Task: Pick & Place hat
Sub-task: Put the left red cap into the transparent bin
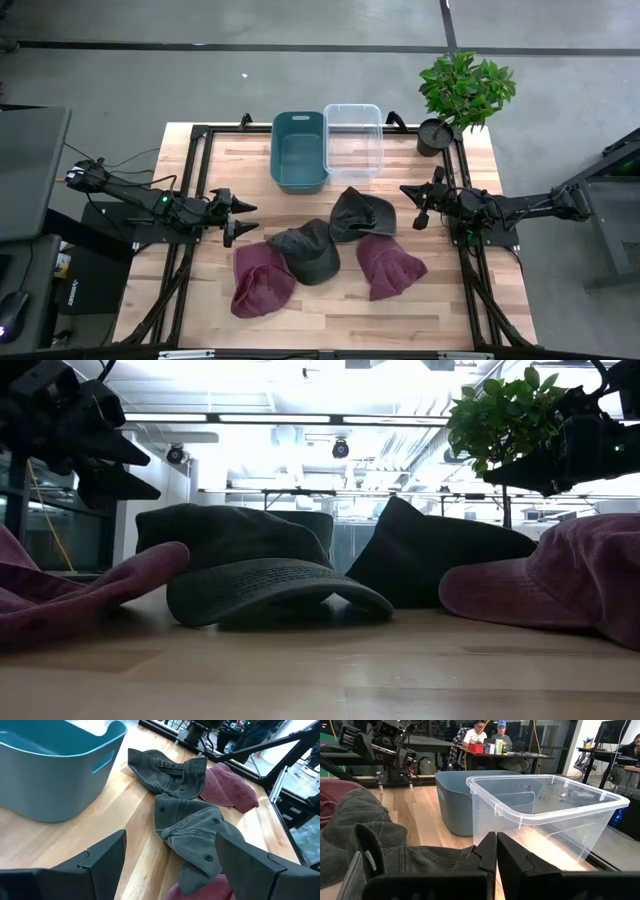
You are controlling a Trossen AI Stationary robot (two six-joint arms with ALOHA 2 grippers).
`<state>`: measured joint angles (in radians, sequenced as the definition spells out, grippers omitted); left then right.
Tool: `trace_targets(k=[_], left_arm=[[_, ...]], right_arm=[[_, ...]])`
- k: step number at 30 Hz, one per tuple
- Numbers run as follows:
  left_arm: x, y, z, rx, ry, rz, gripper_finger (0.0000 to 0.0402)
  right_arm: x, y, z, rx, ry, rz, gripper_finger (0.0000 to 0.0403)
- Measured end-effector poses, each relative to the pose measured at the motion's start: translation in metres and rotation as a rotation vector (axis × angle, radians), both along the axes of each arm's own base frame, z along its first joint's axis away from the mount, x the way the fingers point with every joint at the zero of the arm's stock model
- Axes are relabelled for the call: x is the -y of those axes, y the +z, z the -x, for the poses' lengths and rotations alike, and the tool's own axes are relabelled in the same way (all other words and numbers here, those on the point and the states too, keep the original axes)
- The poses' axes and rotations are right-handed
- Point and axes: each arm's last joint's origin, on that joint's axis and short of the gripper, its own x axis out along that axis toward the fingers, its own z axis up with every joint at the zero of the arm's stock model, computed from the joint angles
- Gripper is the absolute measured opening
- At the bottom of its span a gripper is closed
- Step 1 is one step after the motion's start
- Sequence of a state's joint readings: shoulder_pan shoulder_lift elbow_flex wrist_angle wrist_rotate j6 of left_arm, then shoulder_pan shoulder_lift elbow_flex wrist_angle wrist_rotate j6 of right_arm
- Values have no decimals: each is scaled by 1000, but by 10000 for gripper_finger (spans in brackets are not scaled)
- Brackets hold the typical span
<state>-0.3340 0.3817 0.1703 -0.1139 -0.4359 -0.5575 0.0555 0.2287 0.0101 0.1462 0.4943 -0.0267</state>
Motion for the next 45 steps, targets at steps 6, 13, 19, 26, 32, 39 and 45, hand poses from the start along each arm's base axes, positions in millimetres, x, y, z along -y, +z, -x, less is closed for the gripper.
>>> trace_targets(k=[6, 13, 19, 26, 32, 39, 45], left_arm=[[-1, 1, 0, 7, 21, -5, 292], [0, 14, -3, 158, 69, 115, 292], [1, 23, -4, 242, 32, 155, 292], [7, 23, -4, 225, -185, 179, 292], [10, 23, -4, 218, -263, 185, 292], [10, 23, -4, 215, -285, 190, 292], [10, 22, -4, 201, -285, 189, 292]], right_arm=[[0, 0, 0, 0, 0, 0, 9], [0, 0, 0, 0, 0, 0, 5], [0, 0, 0, 0, 0, 0, 7], [0, 0, 0, 0, 0, 0, 9], [0, 0, 0, 0, 0, 0, 5], [0, 0, 0, 0, 0, 0, 7], [0, 0, 0, 0, 0, 0, 9]])
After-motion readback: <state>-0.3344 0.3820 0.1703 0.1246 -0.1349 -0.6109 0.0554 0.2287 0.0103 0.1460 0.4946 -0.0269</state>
